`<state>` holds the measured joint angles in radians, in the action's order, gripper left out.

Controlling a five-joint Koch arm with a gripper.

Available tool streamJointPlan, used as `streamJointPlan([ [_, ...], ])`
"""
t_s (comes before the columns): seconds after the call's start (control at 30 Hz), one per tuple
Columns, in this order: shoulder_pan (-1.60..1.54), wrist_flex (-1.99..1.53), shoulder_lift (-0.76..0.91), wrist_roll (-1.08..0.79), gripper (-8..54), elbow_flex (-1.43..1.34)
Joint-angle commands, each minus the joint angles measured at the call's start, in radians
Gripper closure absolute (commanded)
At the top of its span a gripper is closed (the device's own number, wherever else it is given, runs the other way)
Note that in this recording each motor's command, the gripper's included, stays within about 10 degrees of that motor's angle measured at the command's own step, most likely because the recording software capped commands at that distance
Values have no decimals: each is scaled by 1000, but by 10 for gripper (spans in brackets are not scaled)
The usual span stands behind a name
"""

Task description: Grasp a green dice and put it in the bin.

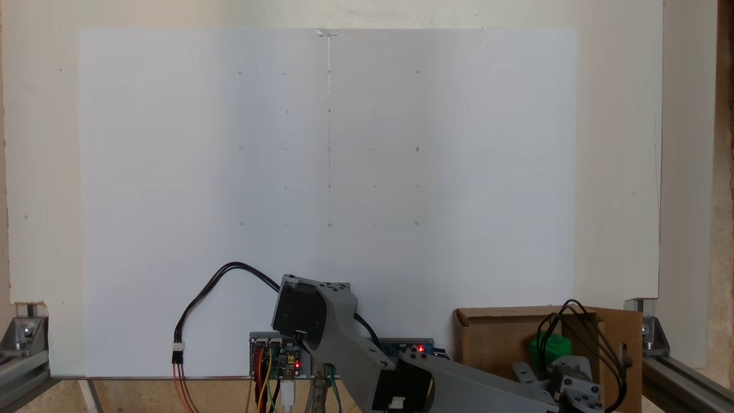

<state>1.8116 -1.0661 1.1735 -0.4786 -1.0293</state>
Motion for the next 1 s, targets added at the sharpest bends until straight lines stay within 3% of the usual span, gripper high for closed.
streamJointPlan([
  [0.0,15,29,6,-74,37,57],
  [0.17,-37,149,26,-11,14,57],
  [0.37,-264,202,187,138,15,57],
  [0.6,-731,210,364,325,14,57],
  [0.97,-1524,235,417,382,11,15],
])
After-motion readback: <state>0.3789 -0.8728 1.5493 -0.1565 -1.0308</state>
